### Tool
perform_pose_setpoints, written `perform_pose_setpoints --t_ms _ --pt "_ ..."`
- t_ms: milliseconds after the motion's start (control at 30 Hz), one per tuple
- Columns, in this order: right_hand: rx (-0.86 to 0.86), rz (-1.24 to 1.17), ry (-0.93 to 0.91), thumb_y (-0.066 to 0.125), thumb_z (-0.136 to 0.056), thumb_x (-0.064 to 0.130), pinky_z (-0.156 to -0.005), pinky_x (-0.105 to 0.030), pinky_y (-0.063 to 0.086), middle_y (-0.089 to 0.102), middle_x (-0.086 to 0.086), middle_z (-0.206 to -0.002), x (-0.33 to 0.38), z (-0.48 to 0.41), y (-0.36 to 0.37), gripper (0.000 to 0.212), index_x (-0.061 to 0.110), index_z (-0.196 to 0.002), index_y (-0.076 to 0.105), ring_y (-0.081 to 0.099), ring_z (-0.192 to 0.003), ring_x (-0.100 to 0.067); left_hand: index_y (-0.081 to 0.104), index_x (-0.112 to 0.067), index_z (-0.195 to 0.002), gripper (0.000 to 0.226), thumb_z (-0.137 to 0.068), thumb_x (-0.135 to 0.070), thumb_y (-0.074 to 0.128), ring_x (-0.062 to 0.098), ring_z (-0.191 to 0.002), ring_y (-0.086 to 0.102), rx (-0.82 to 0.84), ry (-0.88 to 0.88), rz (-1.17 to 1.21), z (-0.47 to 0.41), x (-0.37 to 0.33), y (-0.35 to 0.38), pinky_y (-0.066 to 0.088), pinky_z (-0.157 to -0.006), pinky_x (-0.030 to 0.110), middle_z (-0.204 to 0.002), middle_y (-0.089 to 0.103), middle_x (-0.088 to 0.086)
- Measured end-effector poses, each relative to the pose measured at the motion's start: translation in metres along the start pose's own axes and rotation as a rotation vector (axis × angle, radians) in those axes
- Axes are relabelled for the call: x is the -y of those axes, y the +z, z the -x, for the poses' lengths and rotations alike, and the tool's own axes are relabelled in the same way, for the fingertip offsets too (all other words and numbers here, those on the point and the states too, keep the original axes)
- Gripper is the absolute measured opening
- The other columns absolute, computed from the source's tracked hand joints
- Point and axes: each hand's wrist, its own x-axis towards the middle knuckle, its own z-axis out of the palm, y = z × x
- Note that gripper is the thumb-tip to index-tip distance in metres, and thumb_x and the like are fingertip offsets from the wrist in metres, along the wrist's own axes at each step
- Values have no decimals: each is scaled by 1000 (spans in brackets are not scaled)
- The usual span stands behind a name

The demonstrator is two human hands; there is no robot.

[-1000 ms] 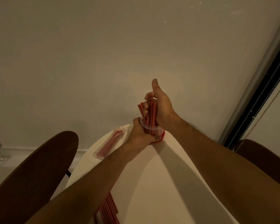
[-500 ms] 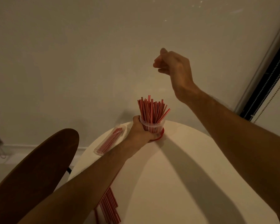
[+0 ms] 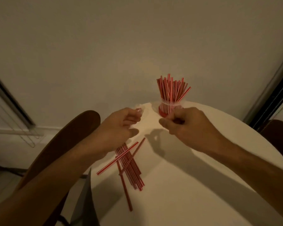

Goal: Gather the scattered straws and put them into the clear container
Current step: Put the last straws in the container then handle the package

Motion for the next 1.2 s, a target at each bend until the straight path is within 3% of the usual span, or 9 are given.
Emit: perform_pose_setpoints --t_ms 67,200,300,500,700,833,933,1033,1200 --pt "72 76 46 70 -84 45 -49 -6 42 67 11 -59 -7 14 16 23 26 -71 73 62 -57 2 65 -37 -96 26 -90 -12 65 1 -87 65 -57 12 -292 19 14 -16 52 -63 12 -97 66 -17" --pt "133 124 82 71 -83 47 -49 -7 35 65 17 -64 -7 26 47 24 24 -79 74 60 -62 10 64 -33 -92 5 -90 -28 64 1 -77 63 -112 -68 -514 51 39 -23 46 -58 11 -91 65 -13" --pt "153 101 77 74 -82 44 -50 -9 36 65 16 -65 2 25 62 20 24 -81 74 60 -58 6 63 -31 -93 6 -88 -32 67 4 -70 64 -115 -114 -445 62 46 -17 48 -52 13 -83 64 -13" --pt "214 156 9 77 -80 39 -55 -12 37 57 20 -68 18 25 76 22 23 -96 75 55 -59 2 56 -30 -91 12 -88 -26 67 6 -69 67 -102 -119 -309 69 38 7 59 -65 24 -77 66 -9" --pt "270 164 11 58 -96 24 -67 -15 47 71 8 -93 23 35 72 20 21 -106 75 64 -78 -4 57 -19 -94 15 -88 -13 69 16 -62 67 -46 -155 -40 72 32 22 52 -53 25 -80 67 3" --pt "240 297 41 48 -89 65 -75 -34 54 59 -1 -100 29 46 71 53 21 -110 69 58 -87 -14 59 -28 -88 21 -87 -10 69 7 -75 64 -128 57 -267 67 41 4 54 -62 21 -88 65 -10" --pt "225 520 -1 42 -73 87 -76 -38 51 50 -1 -98 36 60 77 80 20 -112 63 47 -92 -17 61 -29 -106 34 -87 -3 68 5 -103 59 -93 284 -483 53 50 -14 54 -83 20 -110 57 -14" --pt "164 644 -78 47 -81 76 -83 -37 48 52 -3 -107 35 68 87 72 20 -124 58 45 -98 -18 55 -28 -130 46 -89 -11 66 11 -132 42 96 345 -534 39 57 -21 46 -105 35 -135 49 -11" --pt "31 601 -134 50 -95 47 -75 -31 38 55 1 -100 24 74 88 34 28 -120 65 44 -91 -17 52 -27 -137 46 -92 -25 62 6 -135 40 153 345 -542 34 62 -11 37 -113 35 -142 50 -10"
